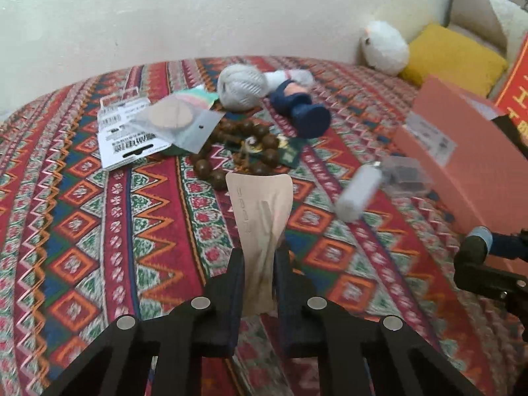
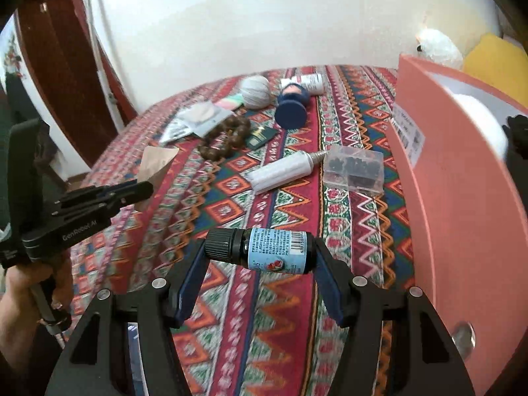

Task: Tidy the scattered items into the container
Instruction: 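Carry the bottle and beige card into the pink box and release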

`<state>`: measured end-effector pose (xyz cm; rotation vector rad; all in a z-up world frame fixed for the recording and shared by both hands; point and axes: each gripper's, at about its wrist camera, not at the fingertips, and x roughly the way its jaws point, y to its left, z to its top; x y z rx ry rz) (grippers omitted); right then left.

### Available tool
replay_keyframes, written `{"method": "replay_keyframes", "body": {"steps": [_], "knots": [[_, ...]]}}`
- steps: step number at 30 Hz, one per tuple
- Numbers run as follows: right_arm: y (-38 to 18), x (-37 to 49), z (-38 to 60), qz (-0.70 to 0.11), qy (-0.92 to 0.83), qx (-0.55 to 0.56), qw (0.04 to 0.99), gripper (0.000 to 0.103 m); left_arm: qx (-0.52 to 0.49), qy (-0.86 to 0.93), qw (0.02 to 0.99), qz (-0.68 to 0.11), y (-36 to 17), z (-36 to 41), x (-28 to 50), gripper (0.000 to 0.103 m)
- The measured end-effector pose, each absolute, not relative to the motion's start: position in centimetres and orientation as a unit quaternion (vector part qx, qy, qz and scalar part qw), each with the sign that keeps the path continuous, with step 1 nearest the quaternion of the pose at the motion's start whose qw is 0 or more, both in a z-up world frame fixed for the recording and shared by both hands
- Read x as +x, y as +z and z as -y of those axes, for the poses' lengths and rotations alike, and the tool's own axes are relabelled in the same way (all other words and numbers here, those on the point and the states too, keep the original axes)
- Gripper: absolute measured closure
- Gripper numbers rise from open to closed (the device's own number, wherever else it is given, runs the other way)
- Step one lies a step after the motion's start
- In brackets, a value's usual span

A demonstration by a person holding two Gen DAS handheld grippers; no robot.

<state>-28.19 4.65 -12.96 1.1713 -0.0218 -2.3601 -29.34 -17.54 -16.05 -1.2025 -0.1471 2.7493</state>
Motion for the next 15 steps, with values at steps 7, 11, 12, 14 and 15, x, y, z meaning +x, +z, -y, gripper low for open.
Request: {"method": "replay_keyframes", "body": {"steps": [7, 11, 12, 14, 15], "knots": [[-9.2, -23.2, -6.8, 0.027, -0.877, 0.398, 0.268, 0.038, -0.354, 0.928, 0.102, 0.050, -10.1, 15.2, -24.4, 0.092], [-6.5, -20.3, -9.4, 0.037, -0.891, 0.368, 0.264, 0.038, -0.324, 0.935, 0.141, 0.039, -6.4, 12.1, -22.3, 0.091], [-5.8, -19.9, -10.3, 0.041, -0.895, 0.361, 0.260, 0.038, -0.317, 0.935, 0.156, 0.036, -5.5, 10.9, -22.2, 0.091], [-4.4, -19.0, -12.6, 0.051, -0.903, 0.346, 0.249, 0.038, -0.305, 0.934, 0.182, 0.030, -3.7, 8.6, -21.9, 0.091], [-3.8, -18.7, -13.8, 0.055, -0.908, 0.339, 0.241, 0.038, -0.301, 0.934, 0.192, 0.027, -3.1, 7.5, -22.0, 0.091]]}}
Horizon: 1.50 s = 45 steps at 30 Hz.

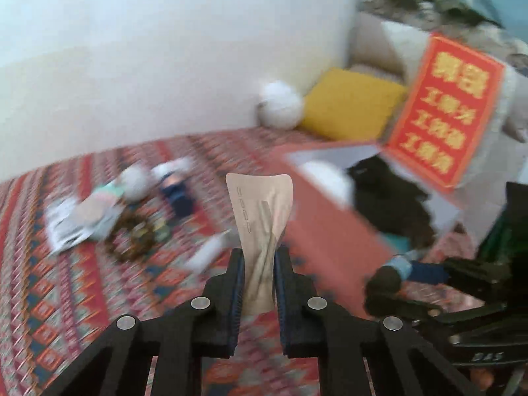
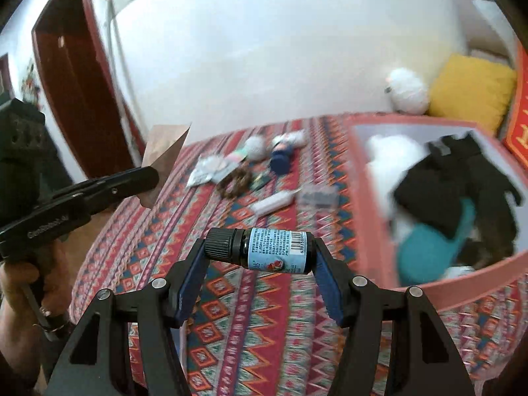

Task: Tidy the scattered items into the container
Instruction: 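Carry the bottle and beige card into the pink box and release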

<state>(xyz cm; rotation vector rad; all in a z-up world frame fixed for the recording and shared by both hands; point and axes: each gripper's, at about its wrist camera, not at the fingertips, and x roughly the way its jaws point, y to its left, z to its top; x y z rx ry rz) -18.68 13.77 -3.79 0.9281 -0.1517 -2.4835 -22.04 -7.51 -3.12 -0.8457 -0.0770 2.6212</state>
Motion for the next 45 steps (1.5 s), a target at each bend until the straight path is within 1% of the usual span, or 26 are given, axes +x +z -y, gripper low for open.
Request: {"method": "replay_keyframes", "body": {"steps": [6, 11, 13, 15, 16, 17, 18, 19, 20, 25, 30, 33, 37, 45], "knots": [[-0.7, -17.9, -23.0, 0.086, -0.937, 0.300, 0.158, 0.038, -0.289, 0.921, 0.262, 0.005, -0.1, -1.7, -24.6, 0.091], [0.2, -19.4, -30.3, 0.104, -0.947, 0.290, 0.090, 0.038, -0.297, 0.904, 0.307, -0.025, 0.5, -9.9, -27.5, 0.091], [0.2, -20.8, -32.6, 0.110, -0.948, 0.291, 0.072, 0.038, -0.305, 0.898, 0.314, -0.032, 0.3, -12.4, -28.8, 0.088], [0.0, -22.2, -34.1, 0.112, -0.947, 0.294, 0.069, 0.038, -0.320, 0.893, 0.314, -0.033, -0.2, -14.3, -30.6, 0.073], [0.0, -22.8, -34.6, 0.111, -0.946, 0.298, 0.064, 0.037, -0.328, 0.892, 0.311, -0.030, -0.5, -14.9, -31.5, 0.058], [-0.1, -23.5, -35.1, 0.111, -0.945, 0.303, 0.059, 0.034, -0.330, 0.892, 0.306, -0.024, -0.6, -15.0, -32.0, 0.044], [-0.1, -23.8, -35.6, 0.114, -0.945, 0.302, 0.049, 0.029, -0.333, 0.893, 0.302, -0.018, -0.7, -15.1, -32.5, 0.038], [-0.2, -24.0, -36.0, 0.118, -0.945, 0.302, 0.039, 0.019, -0.334, 0.895, 0.297, -0.012, -0.8, -15.1, -32.9, 0.028], [-0.1, -24.0, -36.4, 0.122, -0.947, 0.296, 0.038, 0.017, -0.330, 0.898, 0.290, -0.008, -0.8, -14.8, -33.0, 0.024], [-0.3, -23.9, -37.4, 0.137, -0.949, 0.282, 0.039, 0.017, -0.328, 0.909, 0.256, 0.004, -0.6, -11.8, -32.6, 0.023], [-0.3, -22.8, -35.5, 0.137, -0.947, 0.284, 0.063, 0.017, -0.334, 0.919, 0.209, 0.017, -1.5, -6.9, -31.1, 0.021], [-0.2, -21.7, -32.4, 0.128, -0.945, 0.289, 0.087, 0.017, -0.340, 0.923, 0.179, 0.015, -2.4, -3.9, -29.6, 0.021], [-0.3, -20.6, -27.5, 0.107, -0.940, 0.300, 0.123, 0.017, -0.354, 0.925, 0.136, 0.034, -4.1, 1.8, -27.8, 0.021], [-1.9, -19.9, -16.9, 0.055, -0.921, 0.334, 0.191, 0.017, -0.361, 0.929, 0.058, 0.062, -6.4, 12.3, -24.0, 0.021]]}}
